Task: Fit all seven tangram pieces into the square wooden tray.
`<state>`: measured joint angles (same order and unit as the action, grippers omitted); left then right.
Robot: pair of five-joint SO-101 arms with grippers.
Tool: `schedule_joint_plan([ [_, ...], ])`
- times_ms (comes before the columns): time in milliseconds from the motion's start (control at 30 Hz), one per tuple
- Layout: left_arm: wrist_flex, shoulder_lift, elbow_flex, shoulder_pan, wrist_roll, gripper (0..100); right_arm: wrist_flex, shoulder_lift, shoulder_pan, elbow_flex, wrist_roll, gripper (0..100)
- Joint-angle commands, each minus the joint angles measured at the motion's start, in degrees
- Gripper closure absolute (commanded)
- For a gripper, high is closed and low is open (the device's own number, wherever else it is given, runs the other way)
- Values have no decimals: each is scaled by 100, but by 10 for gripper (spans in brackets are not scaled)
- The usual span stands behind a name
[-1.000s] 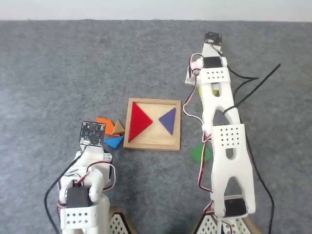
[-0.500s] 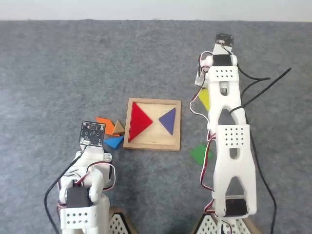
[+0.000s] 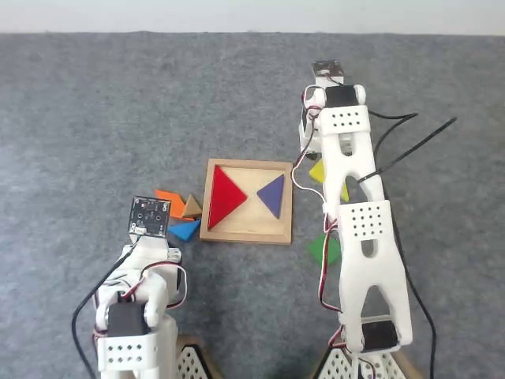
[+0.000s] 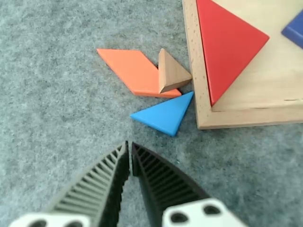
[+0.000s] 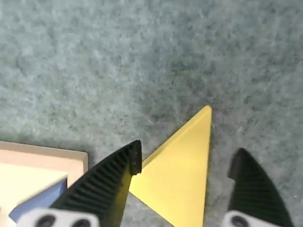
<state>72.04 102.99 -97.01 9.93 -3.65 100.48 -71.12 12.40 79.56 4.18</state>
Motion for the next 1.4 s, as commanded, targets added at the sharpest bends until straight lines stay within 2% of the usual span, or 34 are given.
schedule_joint_plan([
  [0, 26, 105, 48, 9, 44, 986, 242, 532, 198, -158, -431, 648],
  [200, 26, 105, 48, 9, 44, 986, 224, 840, 400, -1125, -633, 648],
  [767, 26, 105, 48, 9, 44, 986, 189, 822, 92, -1688, -668, 649],
  [967, 26, 105, 48, 9, 44, 986, 40, 831, 92, -1670, -703, 800],
  [1367, 26, 105, 48, 9, 44, 986, 189, 954, 101, -1442, -668, 805],
])
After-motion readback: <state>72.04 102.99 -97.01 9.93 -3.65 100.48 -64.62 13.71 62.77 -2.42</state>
